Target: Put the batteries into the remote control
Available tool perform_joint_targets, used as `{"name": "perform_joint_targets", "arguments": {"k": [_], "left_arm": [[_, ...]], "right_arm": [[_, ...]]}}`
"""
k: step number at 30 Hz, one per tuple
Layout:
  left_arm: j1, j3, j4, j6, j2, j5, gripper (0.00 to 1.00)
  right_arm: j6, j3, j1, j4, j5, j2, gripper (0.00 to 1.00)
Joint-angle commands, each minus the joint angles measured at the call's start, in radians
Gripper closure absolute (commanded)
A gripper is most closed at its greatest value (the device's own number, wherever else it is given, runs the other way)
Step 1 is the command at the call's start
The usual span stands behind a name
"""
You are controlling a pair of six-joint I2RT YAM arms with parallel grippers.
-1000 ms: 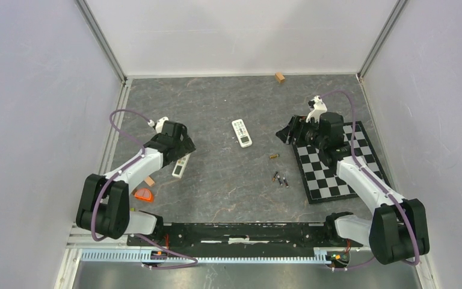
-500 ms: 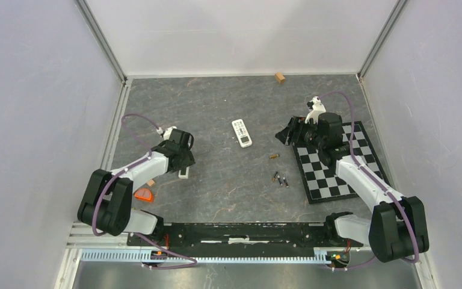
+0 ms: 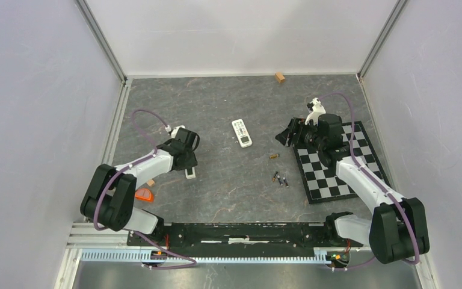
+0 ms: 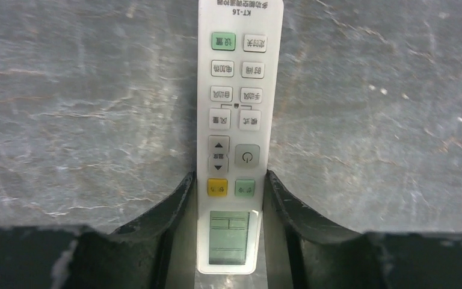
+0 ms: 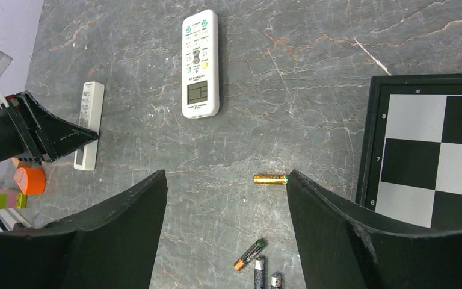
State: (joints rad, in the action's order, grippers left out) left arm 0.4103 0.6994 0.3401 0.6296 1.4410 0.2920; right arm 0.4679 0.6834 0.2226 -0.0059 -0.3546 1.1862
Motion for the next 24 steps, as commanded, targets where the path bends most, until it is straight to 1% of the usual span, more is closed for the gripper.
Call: {"name": "perform_joint_targets", "arguments": {"k": [1, 2, 4, 7, 8, 9, 10, 11, 14, 15, 17, 21, 24], "left_arm": [[0.01, 0.052, -0.016, -0.047, -0.059, -0.202, 0.89], [0.01, 0.067, -0.032, -0.057, -0.072, -0.298, 0.93], [0.01, 0.09, -0.083, -0.066, -0.095, -0.512, 0.97], [0.011, 0.124, -0.188, -0.043, -0.113, -0.825, 0.98], [0.012, 0.127, -0.225, -0.013, -0.119, -0.888, 0.98], [0.012, 0.131, -0.266, 0.014, -0.128, -0.956, 0.98], [0.012, 0.133, -0.301, 0.056, -0.133, -0.992, 0.98], [0.012, 0.134, -0.332, 0.101, -0.141, -1.013, 0.98], [0.012, 0.124, -0.476, 0.247, -0.15, -1.093, 0.98], [0.013, 0.119, -0.511, 0.287, -0.152, -1.114, 0.98], [0.014, 0.102, -0.61, 0.374, -0.158, -1.148, 0.98], [0.02, 0.054, -0.802, 0.552, -0.165, -1.189, 0.98], [0.024, 0.033, -0.888, 0.633, -0.159, -1.204, 0.98]], "right_arm": [[0.003, -0.017, 0.012, 0.033, -0.021, -0.029, 0.23], [0.005, -0.019, 0.02, 0.044, -0.035, -0.029, 0.22], [0.022, -0.026, 0.047, 0.096, -0.091, -0.028, 0.21], [0.09, -0.038, 0.117, 0.191, -0.156, -0.018, 0.16], [0.121, -0.036, 0.144, 0.221, -0.163, -0.015, 0.14], [0.156, -0.035, 0.176, 0.249, -0.165, -0.01, 0.09], [0.209, -0.042, 0.204, 0.287, -0.167, -0.009, 0.05], [0.281, -0.059, 0.225, 0.361, -0.175, -0.01, 0.02], [0.527, -0.143, 0.268, 0.651, -0.173, -0.012, 0.02], [0.591, -0.159, 0.275, 0.717, -0.158, -0.009, 0.02], [0.655, -0.16, 0.286, 0.766, -0.134, 0.004, 0.02], [0.73, -0.134, 0.305, 0.813, -0.124, 0.048, 0.02], [0.786, -0.124, 0.328, 0.902, -0.125, 0.087, 0.02]]}}
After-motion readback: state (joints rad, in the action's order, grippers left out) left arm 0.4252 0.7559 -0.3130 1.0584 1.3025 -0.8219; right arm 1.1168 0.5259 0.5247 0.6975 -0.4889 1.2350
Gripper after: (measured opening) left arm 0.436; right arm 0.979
